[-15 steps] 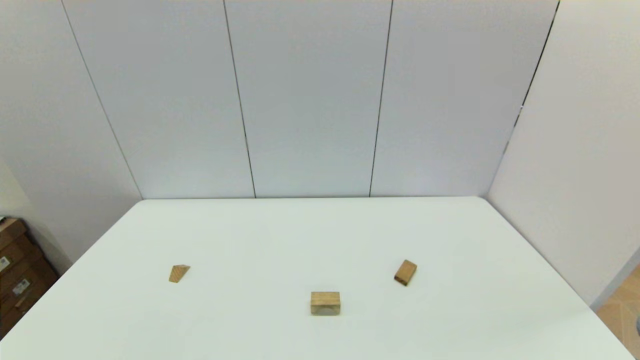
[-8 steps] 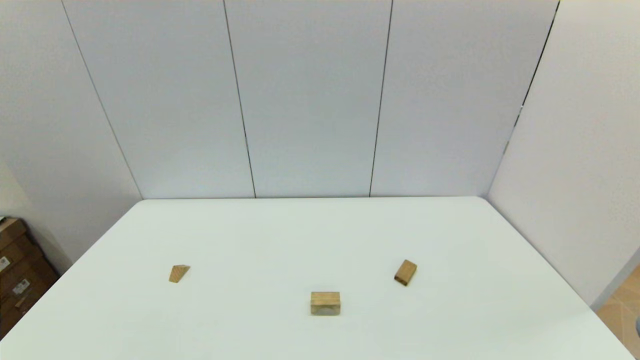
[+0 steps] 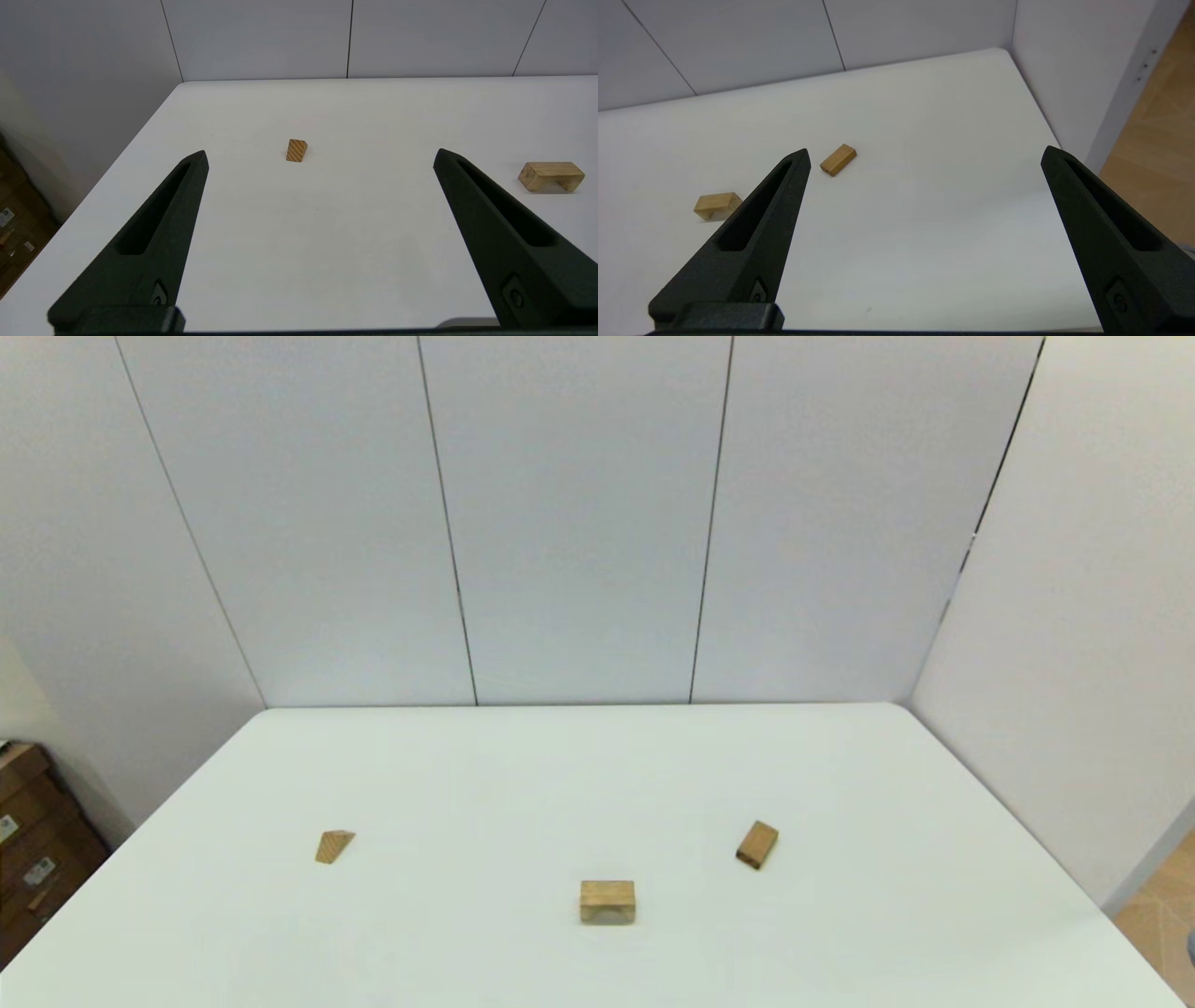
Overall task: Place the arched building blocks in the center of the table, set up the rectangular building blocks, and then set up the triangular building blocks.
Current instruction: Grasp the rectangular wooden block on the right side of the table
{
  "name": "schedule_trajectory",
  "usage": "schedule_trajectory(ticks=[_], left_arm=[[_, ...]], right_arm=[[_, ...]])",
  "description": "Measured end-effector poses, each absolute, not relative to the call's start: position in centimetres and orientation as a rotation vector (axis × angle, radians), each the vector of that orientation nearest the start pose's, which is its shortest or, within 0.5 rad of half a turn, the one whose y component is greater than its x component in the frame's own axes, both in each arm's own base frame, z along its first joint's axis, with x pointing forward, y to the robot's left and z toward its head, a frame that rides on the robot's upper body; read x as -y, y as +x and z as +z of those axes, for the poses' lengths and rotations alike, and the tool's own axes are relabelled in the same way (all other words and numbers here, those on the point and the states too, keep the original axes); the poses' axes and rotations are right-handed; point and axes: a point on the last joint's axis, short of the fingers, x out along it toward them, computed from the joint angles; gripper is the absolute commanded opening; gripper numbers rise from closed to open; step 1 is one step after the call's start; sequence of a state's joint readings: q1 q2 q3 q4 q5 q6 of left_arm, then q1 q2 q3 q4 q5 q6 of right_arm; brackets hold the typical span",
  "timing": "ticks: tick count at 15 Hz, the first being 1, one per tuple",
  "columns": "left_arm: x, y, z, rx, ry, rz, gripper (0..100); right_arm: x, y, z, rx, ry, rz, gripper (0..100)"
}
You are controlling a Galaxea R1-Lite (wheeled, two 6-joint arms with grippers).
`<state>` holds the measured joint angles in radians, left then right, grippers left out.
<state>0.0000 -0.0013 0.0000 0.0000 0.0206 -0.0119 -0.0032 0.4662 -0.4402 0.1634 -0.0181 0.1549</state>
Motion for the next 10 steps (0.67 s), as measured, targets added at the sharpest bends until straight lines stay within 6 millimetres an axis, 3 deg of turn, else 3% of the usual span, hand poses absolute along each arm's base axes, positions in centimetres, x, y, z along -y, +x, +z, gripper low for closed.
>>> schedule_trajectory(ticks=[2,5,10], left_arm=[[0.0,-2.3,7.5,0.001,-0.011,0.021,100],[0.0,-2.3,7.5,0.001,-0.012,0.021,100],[0.0,-2.3,7.5,0.001,-0.012,0.021,100]], right_arm=[[0.0,3.9,20.9,-0.268,0.129,-0.038,100],[0.1,9.0,22.6,-0.405,0.076,-0.036,100],[0.0,16.8,22.2,-0.674,-0.008,-0.006,100]])
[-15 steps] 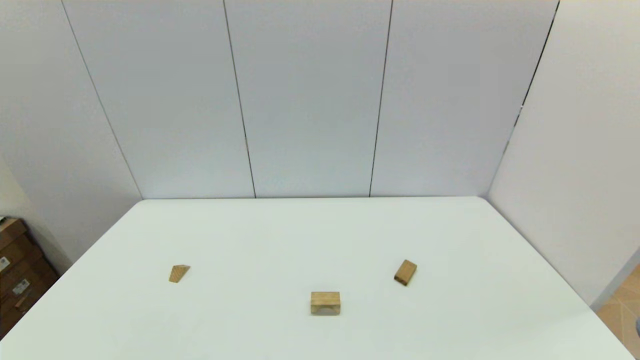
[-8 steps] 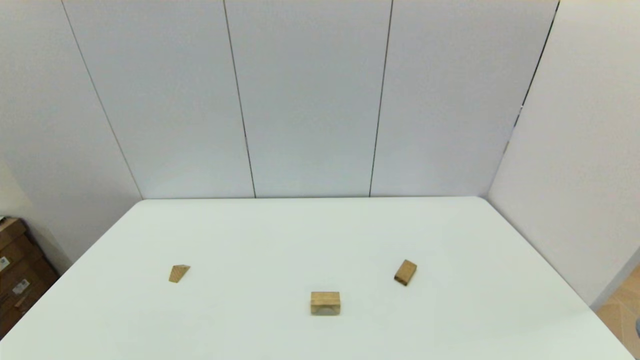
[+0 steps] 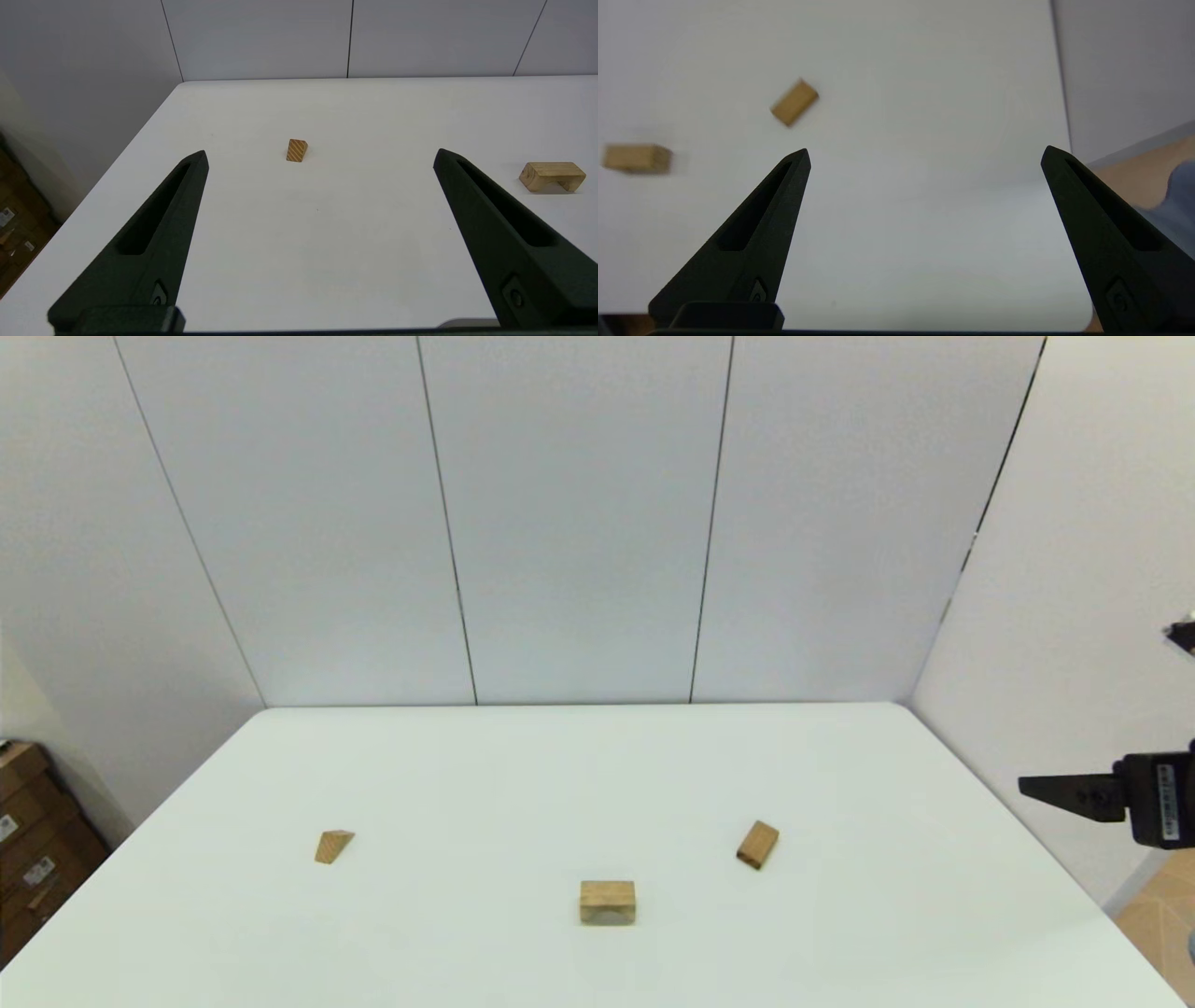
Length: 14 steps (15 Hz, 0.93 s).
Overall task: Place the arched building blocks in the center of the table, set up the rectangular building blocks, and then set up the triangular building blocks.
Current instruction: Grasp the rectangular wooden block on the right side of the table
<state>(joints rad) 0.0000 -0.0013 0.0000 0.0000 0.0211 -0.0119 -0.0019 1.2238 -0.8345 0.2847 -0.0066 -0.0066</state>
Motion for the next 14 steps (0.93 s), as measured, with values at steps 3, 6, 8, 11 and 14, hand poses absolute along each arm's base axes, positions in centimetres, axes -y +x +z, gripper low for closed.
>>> schedule_trajectory(ticks=[3,6,8,11,14], left_arm=[[-0.1,-2.3,7.5,0.001,-0.019,0.023,100],[-0.1,-2.3,7.5,0.002,-0.022,0.023,100],[0.0,-2.3,7.5,0.002,-0.023,0.022,100],[-0.1,-2.3,7.5,0.002,-0.023,0.023,100],[-0.1,-2.3,7.5,0.002,-0.023,0.023,100]], right_arm=[[-0.1,20.4,21.6,-0.881,-0.044,0.045,100],[-0.1,24.2,20.5,-1.011,-0.148,0.117,100],[-0.4,26.6,19.6,-1.066,-0.196,0.161,100],[-1.6,29.7,18.6,-1.149,-0.22,0.208,100],[-3.2,31.9,17.0,-1.245,-0.239,0.251,100]])
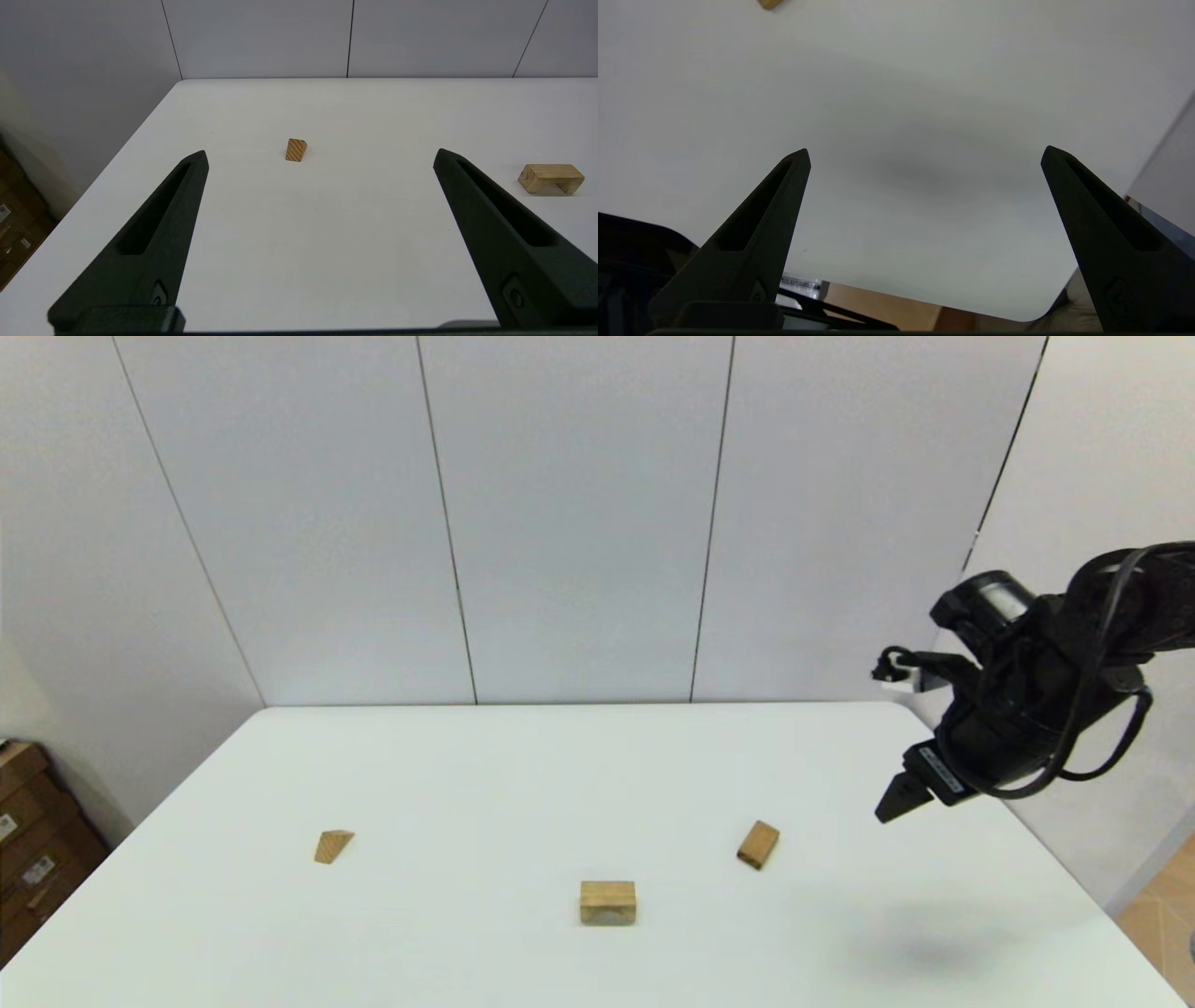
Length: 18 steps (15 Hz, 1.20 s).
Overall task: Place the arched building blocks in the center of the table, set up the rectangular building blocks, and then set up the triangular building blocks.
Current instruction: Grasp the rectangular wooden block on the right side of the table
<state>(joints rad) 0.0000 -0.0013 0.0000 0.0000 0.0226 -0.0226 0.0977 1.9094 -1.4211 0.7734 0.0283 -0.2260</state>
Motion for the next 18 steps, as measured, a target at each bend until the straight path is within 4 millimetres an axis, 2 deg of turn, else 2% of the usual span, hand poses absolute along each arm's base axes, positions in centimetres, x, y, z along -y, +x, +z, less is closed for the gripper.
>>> schedule_trajectory(ticks=[3,8,14,18], left_arm=[[-0.1,-2.3,7.5,0.001,-0.023,0.023,100],[-0.1,-2.3,7.5,0.002,-0.023,0.023,100],[-0.1,-2.3,7.5,0.002,-0.023,0.023,100],[-0.1,-2.3,7.5,0.002,-0.023,0.023,100]], right_arm=[[-4.6,33.5,15.2,-1.302,-0.239,0.268,100],[-8.0,36.0,13.0,-1.337,-0.189,0.247,100],[-9.3,36.5,12.0,-1.41,-0.125,0.186,100],[-10.2,36.4,12.4,-1.464,-0.001,0.004,100]])
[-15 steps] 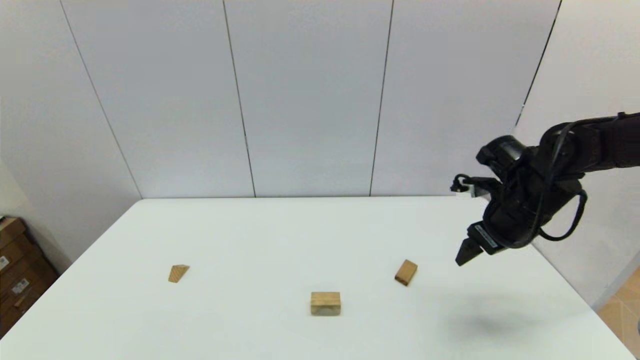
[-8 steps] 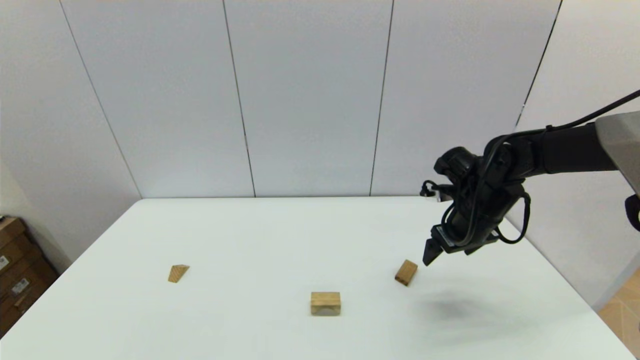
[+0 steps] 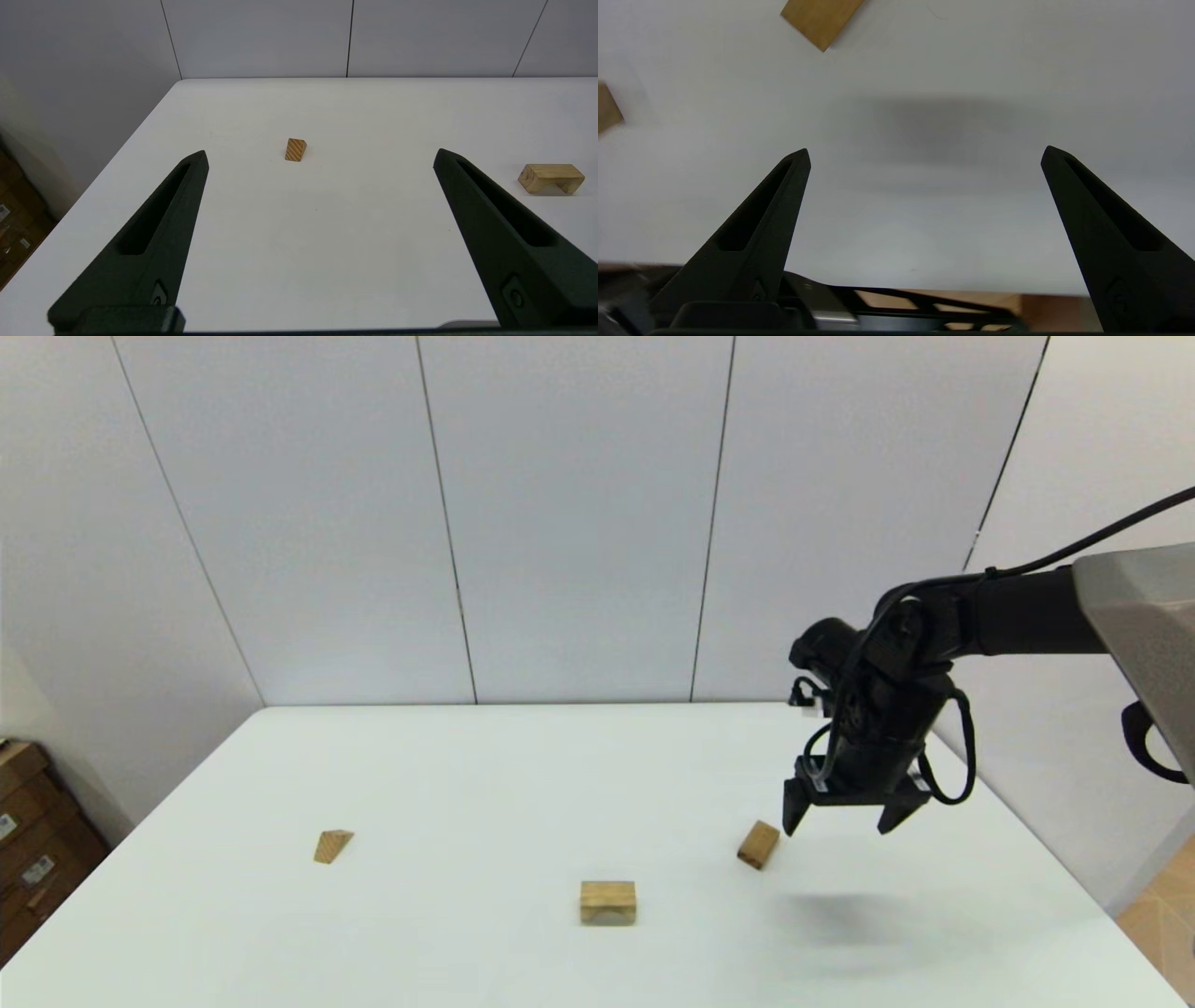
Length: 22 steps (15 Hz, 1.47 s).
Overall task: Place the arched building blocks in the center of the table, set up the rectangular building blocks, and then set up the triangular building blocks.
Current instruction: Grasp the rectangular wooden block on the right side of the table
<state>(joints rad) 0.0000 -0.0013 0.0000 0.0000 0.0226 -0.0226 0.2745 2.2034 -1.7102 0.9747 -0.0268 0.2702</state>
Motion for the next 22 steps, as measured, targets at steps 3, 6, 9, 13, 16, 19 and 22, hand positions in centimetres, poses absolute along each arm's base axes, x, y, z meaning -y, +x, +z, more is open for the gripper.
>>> schedule_trajectory(ticks=[3,6,9,13,16,19,22], left_arm=[[-0.1,-2.3,7.5,0.002,-0.023,0.023,100],[-0.1,-2.3,7.5,0.002,-0.022,0.023,100],[-0.1,-2.3,7.5,0.002,-0.023,0.023,100],[0.0,-2.3,7.5,0.002,-0.022,0.022,100],[-0.1,-2.3,7.5,0.002,-0.023,0.023,100],[-0.1,-2.3,7.5,0.002,-0.023,0.023,100],[-0.1,-2.3,7.5,0.002,-0.023,0.023,100]], right_arm=[[-10.6,36.5,12.3,-1.461,0.11,-0.121,100],[-10.7,36.6,12.3,-1.456,0.123,-0.131,100],[-11.3,37.0,12.4,-1.441,0.226,-0.209,100],[-13.1,37.0,11.4,-1.518,0.32,-0.356,100],[-14.6,37.2,10.1,-1.563,0.322,-0.413,100],[-15.5,37.4,8.4,-1.603,0.306,-0.41,100],[-15.5,37.8,7.7,-1.629,0.346,-0.383,100]])
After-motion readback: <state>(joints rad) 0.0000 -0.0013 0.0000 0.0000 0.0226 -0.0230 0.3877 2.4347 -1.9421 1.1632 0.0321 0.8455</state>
